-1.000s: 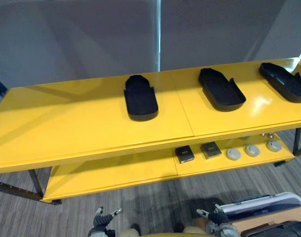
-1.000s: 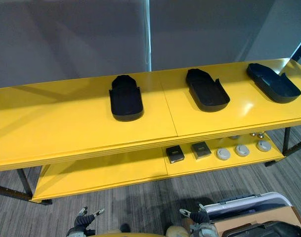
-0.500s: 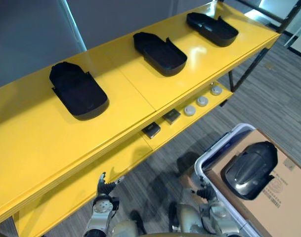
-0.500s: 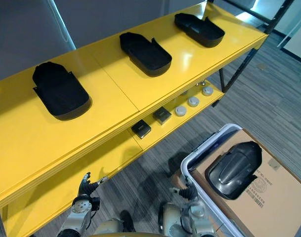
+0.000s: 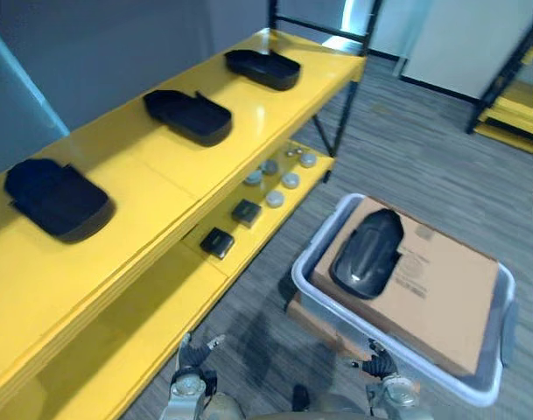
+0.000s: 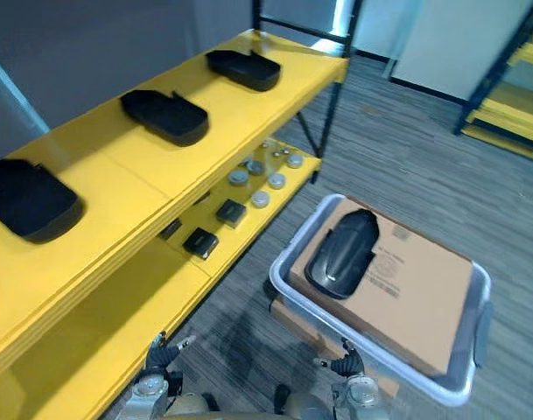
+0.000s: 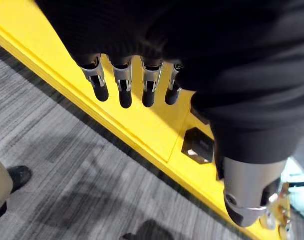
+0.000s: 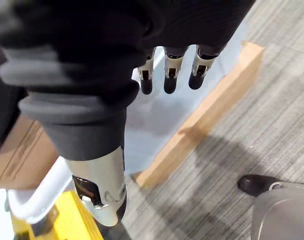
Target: Walk over and take plastic housings, then place them on the shelf
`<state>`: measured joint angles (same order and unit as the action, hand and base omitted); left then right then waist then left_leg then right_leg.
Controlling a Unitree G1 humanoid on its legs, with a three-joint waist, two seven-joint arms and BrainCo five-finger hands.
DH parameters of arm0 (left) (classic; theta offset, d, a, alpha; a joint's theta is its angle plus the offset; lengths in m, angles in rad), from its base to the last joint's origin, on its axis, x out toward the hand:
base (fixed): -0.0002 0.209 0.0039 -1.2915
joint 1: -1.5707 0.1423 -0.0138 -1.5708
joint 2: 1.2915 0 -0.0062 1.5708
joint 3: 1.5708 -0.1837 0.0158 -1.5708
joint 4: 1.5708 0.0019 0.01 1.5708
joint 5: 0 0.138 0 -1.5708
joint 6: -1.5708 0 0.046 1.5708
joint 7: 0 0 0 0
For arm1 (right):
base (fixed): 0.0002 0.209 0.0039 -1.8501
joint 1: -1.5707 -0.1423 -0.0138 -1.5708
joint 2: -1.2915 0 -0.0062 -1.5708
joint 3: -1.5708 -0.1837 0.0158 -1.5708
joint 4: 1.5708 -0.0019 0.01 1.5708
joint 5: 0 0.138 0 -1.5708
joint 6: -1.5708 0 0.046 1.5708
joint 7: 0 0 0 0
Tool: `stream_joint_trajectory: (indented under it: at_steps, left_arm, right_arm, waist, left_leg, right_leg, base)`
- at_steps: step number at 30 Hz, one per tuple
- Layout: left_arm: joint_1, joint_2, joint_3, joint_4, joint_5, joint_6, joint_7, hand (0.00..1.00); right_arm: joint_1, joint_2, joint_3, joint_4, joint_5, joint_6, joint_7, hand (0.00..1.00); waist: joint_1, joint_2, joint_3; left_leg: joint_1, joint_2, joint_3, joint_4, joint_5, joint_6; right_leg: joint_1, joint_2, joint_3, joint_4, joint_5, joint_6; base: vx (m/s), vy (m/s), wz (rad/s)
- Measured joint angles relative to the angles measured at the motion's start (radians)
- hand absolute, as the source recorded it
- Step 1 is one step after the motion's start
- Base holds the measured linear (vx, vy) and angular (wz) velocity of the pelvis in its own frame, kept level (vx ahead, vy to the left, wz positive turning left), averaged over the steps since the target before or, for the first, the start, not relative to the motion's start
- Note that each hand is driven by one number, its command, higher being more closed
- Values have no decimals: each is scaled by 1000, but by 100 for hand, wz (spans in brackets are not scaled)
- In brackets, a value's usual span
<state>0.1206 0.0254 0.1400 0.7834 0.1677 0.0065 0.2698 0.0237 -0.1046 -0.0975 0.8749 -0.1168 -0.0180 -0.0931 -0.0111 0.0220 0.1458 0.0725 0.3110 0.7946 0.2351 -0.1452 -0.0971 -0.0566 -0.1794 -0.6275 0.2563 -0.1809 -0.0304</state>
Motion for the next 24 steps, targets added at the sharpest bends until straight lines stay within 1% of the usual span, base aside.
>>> stream_joint_trajectory:
  at_steps: [1, 2, 4, 5, 6, 7, 8, 9, 10, 11, 12, 13, 14, 15, 16, 17, 19, 22, 24]
  left_arm:
    - [-6, 18, 18, 6, 0, 5, -1, 0]
    - [-13, 20, 21, 15, 0, 8, -1, 0]
    - [-29, 22, 28, 34, 0, 10, -3, 0]
    - [-31, 22, 28, 34, 0, 11, -4, 0]
    - [-32, 18, 24, 34, 0, 11, -6, 0]
    - [-35, 4, 17, 32, -1, 8, -7, 0]
    - [-34, -6, 17, 31, -1, 7, -6, 0]
    - [-31, -19, 16, 31, -7, 7, -8, 0]
    - [-26, -26, 11, 31, -13, 7, -7, 0]
    - [-22, -28, 5, 29, -30, 7, -7, 0]
    - [-22, -28, 5, 27, -39, 7, -6, 0]
    - [-11, -28, 5, 23, -50, 6, -5, 0]
    - [-4, -27, 4, 20, -59, 6, -5, 0]
    - [-3, -19, 5, 21, -61, 7, -5, 0]
    - [0, -9, 5, 20, -69, 7, -5, 0]
    - [-9, -7, 5, 17, -76, 7, -5, 0]
    - [-12, -5, -3, 14, -76, 7, -5, 0]
    - [-6, 2, -14, 11, -79, 7, -5, 0]
    - [3, 15, -14, 11, -79, 7, -4, 0]
  right_arm:
    - [-6, 1, -2, 0, 0, 0, 0, 0]
    - [-3, 0, -4, 0, 0, 0, 0, 0]
    - [14, -4, -12, 0, 2, 0, -2, 0]
    - [18, -3, -12, 0, 3, 0, -3, 0]
    - [31, -3, -13, 0, 11, 0, -11, 0]
    - [50, -3, -23, -1, 26, 0, -15, 0]
    - [54, -4, -27, -1, 36, 0, -16, 0]
    - [54, -7, -48, 0, 48, 0, -18, 0]
    - [52, -12, -67, 0, 64, 0, -22, 0]
    - [53, -12, -86, 0, 80, -2, -22, 0]
    - [56, -11, -93, 0, 86, -2, -23, 0]
    - [66, -10, -95, 0, 101, -4, -33, 0]
    - [75, -13, -103, 3, 111, -4, -39, 0]
    - [78, -2, -112, 4, 116, -2, -40, 0]
    - [95, 20, -124, -3, 120, -5, -40, 0]
    - [102, 34, -133, -2, 124, -5, -39, 0]
    - [98, 38, -143, -3, 129, -5, -40, 0]
    - [85, 37, -190, -11, 152, -7, -45, 0]
    - [75, 39, -209, -26, 156, -13, -52, 0]
  waist:
    - [-2, -1, 0]
    - [-5, 4, 1]
    - [-18, 31, 5]
    - [-25, 36, 8]
    - [-34, 41, 14]
    - [-32, 32, 19]
    - [-30, 33, 20]
    - [-28, 36, 22]
    - [-27, 34, 23]
    - [-28, 32, 25]
    - [-27, 33, 25]
    - [-25, 47, 24]
    - [-22, 67, 26]
    - [-23, 55, 25]
    - [-31, 37, 13]
    - [-29, 14, 11]
    - [-29, -7, 4]
    - [-25, -8, 0]
    - [-25, -8, -1]
  left_leg:
    - [10, 10, 34, 23, 6, -15]
    - [15, 22, 33, 34, 7, -15]
    - [27, 97, 19, 129, 7, -15]
    - [26, 116, 4, 168, 9, -12]
    - [-5, 151, -63, 272, 25, 29]
    - [-43, 135, -200, 334, -6, 43]
    - [-57, 101, -273, 342, -31, 29]
    - [-83, 40, -372, 340, -63, 16]
    - [-124, -42, -471, 327, -86, 16]
    - [-161, -118, -549, 281, -86, 15]
    - [-172, -148, -584, 243, -84, 11]
    - [-181, -188, -651, 143, -58, -15]
    - [-195, -191, -678, 100, 3, 54]
    - [-186, -191, -675, 113, -7, 56]
    - [-174, -212, -679, 94, -13, 57]
    - [-168, -235, -684, 67, -12, 60]
    - [-168, -269, -693, 37, 0, 78]
    - [-142, -312, -701, -20, 16, 99]
    - [-120, -323, -705, -42, 18, 100]
  right_leg:
    - [1, 3, -14, -17, 56, 30]
    - [1, 19, 14, -25, 65, 40]
    - [18, 75, 71, -56, 77, 26]
    - [28, 87, 82, -62, 74, 21]
    - [56, 103, 105, -77, 68, 13]
    - [76, 104, 139, -90, 66, 8]
    - [82, 101, 160, -94, 63, 4]
    - [90, 93, 188, -101, 56, -6]
    - [93, 79, 225, -102, 54, -3]
    - [99, 68, 258, -102, 56, 4]
    - [103, 67, 273, -103, 56, 12]
    - [108, 78, 284, -100, 53, 38]
    - [119, 102, 301, -88, 37, 58]
    - [127, 96, 305, -83, 32, 65]
    - [139, 79, 300, -86, 22, 81]
    - [137, 59, 296, -85, 16, 91]
    - [138, 35, 282, -87, 11, 107]
    - [157, 7, 271, -113, 14, 124]
    - [182, 2, 269, -133, 17, 128]
  base:
    - [36, -72, -134]
    - [86, -116, -112]
    - [86, -150, -91]
    - [78, -140, -68]
    - [63, -125, -62]
    - [64, -100, -69]
    - [78, -10, -80]
    - [75, 42, -90]
    - [127, 82, -106]
    - [107, 75, -91]
    - [127, 110, -78]
    - [105, 135, -61]
    - [127, 153, -52]
    - [187, 152, -16]
    - [213, 142, 16]
    - [204, 130, 28]
    - [213, 126, 29]
    - [213, 93, 24]
    - [175, 40, 15]
